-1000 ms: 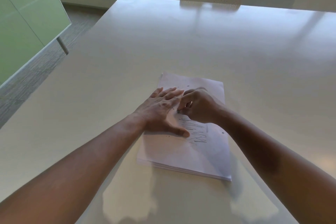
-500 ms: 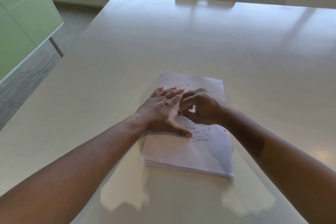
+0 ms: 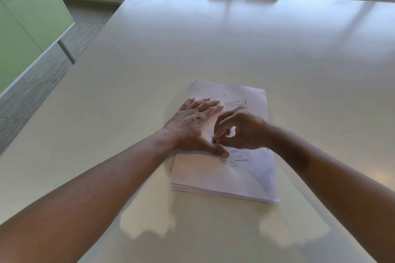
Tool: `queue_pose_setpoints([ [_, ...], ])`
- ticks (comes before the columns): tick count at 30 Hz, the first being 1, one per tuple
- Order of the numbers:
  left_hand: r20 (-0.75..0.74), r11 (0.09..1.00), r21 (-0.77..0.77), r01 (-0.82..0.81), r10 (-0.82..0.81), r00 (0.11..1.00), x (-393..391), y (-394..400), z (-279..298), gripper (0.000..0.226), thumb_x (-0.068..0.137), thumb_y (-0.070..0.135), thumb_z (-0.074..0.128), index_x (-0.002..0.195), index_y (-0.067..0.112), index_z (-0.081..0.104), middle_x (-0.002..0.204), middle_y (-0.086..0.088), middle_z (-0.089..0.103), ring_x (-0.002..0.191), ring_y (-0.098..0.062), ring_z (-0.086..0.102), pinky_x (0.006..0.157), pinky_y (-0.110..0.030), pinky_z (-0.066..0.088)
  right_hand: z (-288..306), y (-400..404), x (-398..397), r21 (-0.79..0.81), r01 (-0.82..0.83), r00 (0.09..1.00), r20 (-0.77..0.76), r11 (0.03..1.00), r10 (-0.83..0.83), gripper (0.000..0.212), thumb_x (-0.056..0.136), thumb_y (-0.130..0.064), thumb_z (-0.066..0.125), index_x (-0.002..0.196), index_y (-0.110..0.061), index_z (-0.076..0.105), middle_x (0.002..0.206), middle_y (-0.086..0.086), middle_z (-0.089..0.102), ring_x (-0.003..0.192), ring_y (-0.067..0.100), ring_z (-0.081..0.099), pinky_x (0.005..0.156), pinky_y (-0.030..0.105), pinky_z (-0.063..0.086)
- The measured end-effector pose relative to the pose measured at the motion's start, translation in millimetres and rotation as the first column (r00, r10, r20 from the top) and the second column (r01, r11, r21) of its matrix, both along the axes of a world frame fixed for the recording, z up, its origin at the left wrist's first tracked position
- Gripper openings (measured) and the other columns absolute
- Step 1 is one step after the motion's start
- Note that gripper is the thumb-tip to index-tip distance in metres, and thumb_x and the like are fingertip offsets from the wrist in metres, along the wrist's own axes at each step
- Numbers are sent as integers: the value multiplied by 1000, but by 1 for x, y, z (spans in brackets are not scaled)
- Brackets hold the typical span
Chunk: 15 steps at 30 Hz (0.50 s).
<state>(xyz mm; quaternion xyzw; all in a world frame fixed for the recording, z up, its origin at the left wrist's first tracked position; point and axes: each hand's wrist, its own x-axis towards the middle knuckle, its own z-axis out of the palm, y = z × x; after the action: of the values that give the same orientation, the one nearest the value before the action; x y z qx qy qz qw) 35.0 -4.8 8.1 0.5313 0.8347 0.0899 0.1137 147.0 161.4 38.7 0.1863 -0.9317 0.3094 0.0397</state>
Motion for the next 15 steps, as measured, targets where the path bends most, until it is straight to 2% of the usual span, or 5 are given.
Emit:
queue_pose_setpoints([
  [3,0,1000,-1,1,-1,1000,0,1,1,140,51,106,45,164,32,8,172,12,5,157,-5,-9,128,-41,-8,-2,4,-6,-12,75,997,-32,997,-75,3,71,-12,76,73,-12,79,73,-3,72,62,-1,58,64,9,46],
  [7,-19,1000,-14,5,-5,1000,0,2,-1,143,51,108,41,165,30,5,173,10,4,157,-5,-9,128,-43,-6,-9,8,-13,-40,188,971,-144,981,-192,3,72,-10,79,72,-13,78,74,-2,71,59,8,61,61,26,55],
  [9,-9,1000,-10,0,0,1000,-1,2,-1,142,50,108,42,164,31,7,172,11,4,157,-5,-9,128,-43,-6,-8,9,-7,-38,137,984,-109,990,-140,2,74,-10,80,74,-12,78,75,-2,72,61,9,62,61,24,54],
  [13,-9,1000,5,-3,3,1000,-1,1,-1,141,49,107,43,164,32,12,172,12,5,157,-4,-7,128,-40,-7,1,14,5,-20,-7,999,54,1000,8,4,75,-10,81,78,-12,78,77,-2,72,63,2,62,63,17,51],
  [15,-6,1000,-1,-3,3,1000,0,1,0,141,49,107,44,164,32,11,172,11,5,157,-4,-8,128,-40,-8,1,14,0,-5,19,999,27,1000,-19,2,74,-11,78,76,-12,79,75,-3,72,62,-1,59,64,12,48],
])
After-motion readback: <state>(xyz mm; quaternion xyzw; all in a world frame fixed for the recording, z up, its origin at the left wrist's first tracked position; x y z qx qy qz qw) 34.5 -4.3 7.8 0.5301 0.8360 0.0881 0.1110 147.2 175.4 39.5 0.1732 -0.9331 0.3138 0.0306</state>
